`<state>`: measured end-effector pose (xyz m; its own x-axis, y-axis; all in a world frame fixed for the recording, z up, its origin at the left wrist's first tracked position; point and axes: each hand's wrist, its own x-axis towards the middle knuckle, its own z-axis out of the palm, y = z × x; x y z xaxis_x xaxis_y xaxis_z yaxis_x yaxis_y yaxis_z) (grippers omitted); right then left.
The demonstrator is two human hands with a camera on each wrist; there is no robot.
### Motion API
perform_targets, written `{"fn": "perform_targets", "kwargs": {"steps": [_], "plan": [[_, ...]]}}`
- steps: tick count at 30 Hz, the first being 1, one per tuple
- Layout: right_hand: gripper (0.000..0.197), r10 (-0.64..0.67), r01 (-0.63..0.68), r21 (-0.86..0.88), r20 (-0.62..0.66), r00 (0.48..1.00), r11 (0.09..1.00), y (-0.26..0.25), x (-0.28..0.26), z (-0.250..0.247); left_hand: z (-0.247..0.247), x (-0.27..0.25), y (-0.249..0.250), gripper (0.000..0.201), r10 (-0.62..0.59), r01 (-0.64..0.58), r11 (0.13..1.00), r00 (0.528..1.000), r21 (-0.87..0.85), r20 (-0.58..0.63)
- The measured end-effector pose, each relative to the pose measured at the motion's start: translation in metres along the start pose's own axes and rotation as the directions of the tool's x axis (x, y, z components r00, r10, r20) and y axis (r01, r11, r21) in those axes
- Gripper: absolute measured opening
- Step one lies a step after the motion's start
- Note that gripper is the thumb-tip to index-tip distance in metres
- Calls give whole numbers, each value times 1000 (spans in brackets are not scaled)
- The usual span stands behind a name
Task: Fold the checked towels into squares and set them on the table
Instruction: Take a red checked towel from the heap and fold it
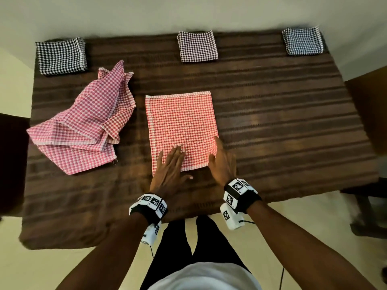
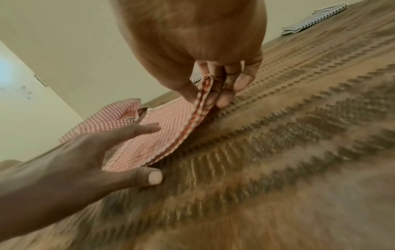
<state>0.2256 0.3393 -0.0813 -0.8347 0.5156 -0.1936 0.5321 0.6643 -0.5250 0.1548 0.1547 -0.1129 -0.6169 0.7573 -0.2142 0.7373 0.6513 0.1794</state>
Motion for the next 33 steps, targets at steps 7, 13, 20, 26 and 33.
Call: {"fn": "perform_targets", "kwargs": {"steps": [7, 13, 20, 26, 33], "plan": [[28, -22, 12, 186, 54, 998, 982, 15, 10, -24, -23, -5, -19, 39, -72, 58, 992, 989, -112, -128], [31, -223, 286, -162, 322, 920, 944, 41, -25, -30, -34, -38, -17, 48, 25, -1, 991, 984, -133, 174], [12, -384, 454, -222, 297, 874, 863, 24, 18, -57, -80, -27, -46, 37, 0, 46, 950, 989, -308, 150], [26, -178, 187, -7, 272, 946, 982, -5, 85, -50, -92, 28, -82, 27, -375, 322, 820, 927, -472, -19], [33, -3, 22, -67, 274, 962, 998, -15, 114, -30, -79, 58, -88, 33, -511, 466, 745, 858, -477, 40]]}}
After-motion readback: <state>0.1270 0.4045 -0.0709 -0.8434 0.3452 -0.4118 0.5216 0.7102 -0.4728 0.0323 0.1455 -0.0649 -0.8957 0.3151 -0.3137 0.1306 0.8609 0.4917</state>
